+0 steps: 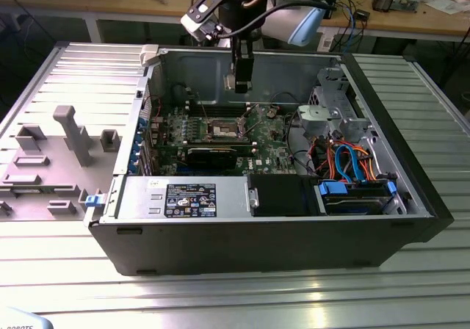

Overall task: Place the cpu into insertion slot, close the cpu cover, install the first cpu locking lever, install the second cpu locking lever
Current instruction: 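Place the cpu into insertion slot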

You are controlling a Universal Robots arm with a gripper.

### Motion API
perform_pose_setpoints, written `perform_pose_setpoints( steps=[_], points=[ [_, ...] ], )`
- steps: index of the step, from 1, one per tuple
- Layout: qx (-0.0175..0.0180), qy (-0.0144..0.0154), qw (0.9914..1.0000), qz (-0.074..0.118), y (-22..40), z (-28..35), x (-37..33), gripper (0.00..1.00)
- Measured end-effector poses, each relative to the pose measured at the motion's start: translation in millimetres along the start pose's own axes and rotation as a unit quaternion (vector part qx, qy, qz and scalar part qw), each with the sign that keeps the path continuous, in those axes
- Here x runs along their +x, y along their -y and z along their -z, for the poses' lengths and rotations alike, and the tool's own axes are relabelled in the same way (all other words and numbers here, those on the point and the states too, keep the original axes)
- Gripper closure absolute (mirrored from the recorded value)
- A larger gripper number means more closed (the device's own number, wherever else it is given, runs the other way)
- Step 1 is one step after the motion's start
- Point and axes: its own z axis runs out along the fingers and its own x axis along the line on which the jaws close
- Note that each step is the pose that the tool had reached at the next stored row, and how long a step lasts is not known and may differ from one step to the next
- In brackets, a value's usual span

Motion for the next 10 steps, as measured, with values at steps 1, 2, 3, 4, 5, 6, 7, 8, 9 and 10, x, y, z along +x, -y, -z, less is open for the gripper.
perform_pose_setpoints(
  steps=[1,2,3,4,5,6,7,8,9,10],
  points=[
    [0.0,0.0001,1.0,-0.001,1.0,-1.8,0.0,0.46],
    [0.0,0.0001,1.0,-0.001,1.9,-3.4,-0.1,0.46],
    [-0.0001,0.0,1.0,-0.002,3.2,-8.5,-0.1,0.46],
    [-0.0001,0.0001,1.0,-0.002,3.4,-10.7,-0.1,0.46],
    [0.0,0.0001,1.0,-0.002,3.8,-12.5,-0.1,0.46],
    [-0.0001,0.0001,1.0,-0.002,4.0,-15.4,-0.2,0.46],
    [0.0,0.0001,1.0,-0.002,4.2,-16.2,-0.2,0.46],
    [0.0,0.0002,1.0,-0.002,4.6,-16.2,-0.2,0.46],
    [0.0,0.0002,1.0,-0.002,4.8,-16.3,-0.3,0.46],
    [0.0,0.0002,1.0,-0.002,4.8,-16.4,-0.3,0.46]
  ],
)
